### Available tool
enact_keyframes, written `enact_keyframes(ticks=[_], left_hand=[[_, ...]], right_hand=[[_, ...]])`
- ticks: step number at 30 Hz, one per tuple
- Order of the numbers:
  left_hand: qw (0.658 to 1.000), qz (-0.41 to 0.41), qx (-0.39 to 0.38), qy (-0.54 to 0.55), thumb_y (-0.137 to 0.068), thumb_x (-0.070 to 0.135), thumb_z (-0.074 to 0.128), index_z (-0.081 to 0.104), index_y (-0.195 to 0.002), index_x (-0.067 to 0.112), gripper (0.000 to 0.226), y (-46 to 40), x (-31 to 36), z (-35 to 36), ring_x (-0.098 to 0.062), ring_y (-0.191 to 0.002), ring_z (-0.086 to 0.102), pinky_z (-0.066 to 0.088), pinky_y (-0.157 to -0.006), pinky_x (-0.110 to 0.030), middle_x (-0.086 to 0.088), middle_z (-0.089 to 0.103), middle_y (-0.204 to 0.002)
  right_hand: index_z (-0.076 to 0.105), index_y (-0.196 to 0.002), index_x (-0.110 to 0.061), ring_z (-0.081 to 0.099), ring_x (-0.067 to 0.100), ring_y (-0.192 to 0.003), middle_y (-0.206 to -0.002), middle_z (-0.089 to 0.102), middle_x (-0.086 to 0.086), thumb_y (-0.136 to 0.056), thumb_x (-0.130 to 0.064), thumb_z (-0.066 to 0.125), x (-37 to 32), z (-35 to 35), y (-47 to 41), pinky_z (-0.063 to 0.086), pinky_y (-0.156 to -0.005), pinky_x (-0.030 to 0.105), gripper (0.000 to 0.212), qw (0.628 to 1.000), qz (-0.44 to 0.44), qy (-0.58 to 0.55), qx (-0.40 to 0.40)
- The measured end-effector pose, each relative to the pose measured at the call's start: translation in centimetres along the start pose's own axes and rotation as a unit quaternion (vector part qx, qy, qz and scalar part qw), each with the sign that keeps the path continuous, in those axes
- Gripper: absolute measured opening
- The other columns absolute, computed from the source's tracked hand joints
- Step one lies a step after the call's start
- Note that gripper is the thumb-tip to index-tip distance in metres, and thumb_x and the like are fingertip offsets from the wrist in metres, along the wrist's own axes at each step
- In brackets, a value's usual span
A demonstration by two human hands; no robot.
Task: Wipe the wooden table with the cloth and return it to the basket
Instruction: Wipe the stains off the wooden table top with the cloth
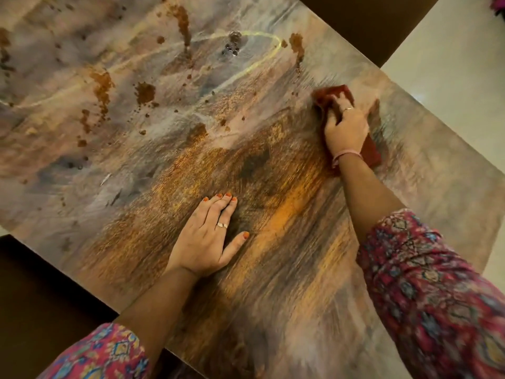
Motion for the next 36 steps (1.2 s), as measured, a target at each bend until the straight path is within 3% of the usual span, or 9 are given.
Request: enact_keyframes(ticks=[3,6,12,18,23,27,31,33,36], left_hand=[[1.0,-0.003,-0.003,-0.012,-0.096,0.055,0.027,0.043,-0.14,0.002,0.071,0.0,0.1,-0.1,-0.031,-0.131,0.044,0.022,-0.114,-0.041,-0.016,0.049,-0.139],[1.0,-0.003,0.001,-0.022,-0.095,0.054,0.03,0.046,-0.138,0.002,0.07,-0.1,0.1,-0.1,-0.031,-0.129,0.046,0.023,-0.113,-0.041,-0.017,0.051,-0.137],[1.0,-0.006,-0.002,-0.021,-0.095,0.052,0.029,0.053,-0.131,-0.001,0.069,0.0,0.2,0.1,-0.034,-0.12,0.054,0.035,-0.11,-0.045,-0.021,0.059,-0.126],[1.0,0.003,0.0,-0.005,-0.097,0.054,0.023,0.045,-0.139,0.002,0.07,-0.2,0.1,0.1,-0.029,-0.13,0.046,0.026,-0.113,-0.041,-0.015,0.05,-0.14],[1.0,0.001,-0.003,-0.012,-0.098,0.055,0.022,0.045,-0.139,0.001,0.072,-0.3,0.1,0.0,-0.03,-0.129,0.047,0.029,-0.112,-0.043,-0.016,0.051,-0.138],[1.0,-0.003,-0.004,-0.008,-0.096,0.055,0.024,0.046,-0.138,0.002,0.071,-0.3,0.1,0.0,-0.031,-0.129,0.047,0.028,-0.112,-0.043,-0.016,0.051,-0.138],[1.0,-0.009,-0.006,-0.013,-0.094,0.052,0.028,0.055,-0.129,-0.002,0.07,-0.2,0.2,0.1,-0.035,-0.119,0.054,0.036,-0.108,-0.047,-0.022,0.059,-0.125],[1.0,-0.012,-0.002,-0.007,-0.096,0.053,0.023,0.054,-0.131,-0.001,0.071,-0.2,0.3,0.0,-0.034,-0.121,0.053,0.033,-0.11,-0.046,-0.021,0.057,-0.128],[1.0,-0.008,0.002,-0.001,-0.097,0.054,0.018,0.05,-0.135,0.0,0.073,-0.3,0.3,-0.2,-0.032,-0.127,0.049,0.026,-0.111,-0.042,-0.018,0.053,-0.136]], right_hand=[[0.037,-0.147,-0.027,0.016,0.021,-0.147,-0.158,0.026,-0.006,-0.099,-0.035,0.038,-2.2,1.2,0.6,0.009,-0.119,0.047,0.048,0.996,0.074,0.04,0.011],[0.037,-0.147,-0.03,0.017,0.019,-0.147,-0.157,0.027,-0.008,-0.1,-0.038,0.036,-8.5,4.4,4.8,0.009,-0.119,0.046,0.048,0.981,-0.163,0.064,-0.079],[0.061,-0.128,-0.028,0.034,0.017,-0.141,-0.141,0.052,-0.008,-0.094,-0.021,0.056,-13.7,6.9,11.6,0.016,-0.115,0.037,0.035,0.793,-0.534,-0.025,-0.291],[0.053,-0.135,-0.028,0.033,0.022,-0.141,-0.148,0.044,-0.003,-0.096,-0.02,0.044,-3.9,1.8,-1.2,0.018,-0.119,0.046,0.042,0.989,-0.141,0.015,-0.046],[0.032,-0.149,-0.028,0.012,0.021,-0.148,-0.159,0.022,-0.005,-0.101,-0.033,0.032,0.3,-0.1,-2.8,0.008,-0.118,0.049,0.048,0.988,0.144,0.042,0.022],[0.038,-0.146,-0.032,0.023,0.019,-0.145,-0.155,0.031,-0.007,-0.1,-0.034,0.037,-8.1,3.8,3.3,0.015,-0.117,0.046,0.046,0.987,-0.141,0.059,-0.041],[0.052,-0.135,-0.034,0.033,0.014,-0.141,-0.146,0.045,-0.013,-0.097,-0.028,0.048,-13.8,7.0,12.3,0.017,-0.113,0.038,0.039,0.834,-0.505,0.03,-0.221],[0.054,-0.133,-0.032,0.033,0.011,-0.141,-0.145,0.046,-0.014,-0.097,-0.026,0.05,-13.3,6.8,11.1,0.018,-0.112,0.034,0.037,0.819,-0.517,0.014,-0.248],[0.057,-0.126,-0.032,0.042,0.013,-0.135,-0.141,0.052,-0.011,-0.093,-0.025,0.051,-10.1,4.6,4.5,0.028,-0.112,0.039,0.034,0.911,-0.379,0.001,-0.165]])
Point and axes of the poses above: each hand's wrist, its own y-axis away from the middle knuckle, its own z-axis out of the palm, x = y × z, the point moved 2 cm from there along -y, towards the middle knuckle
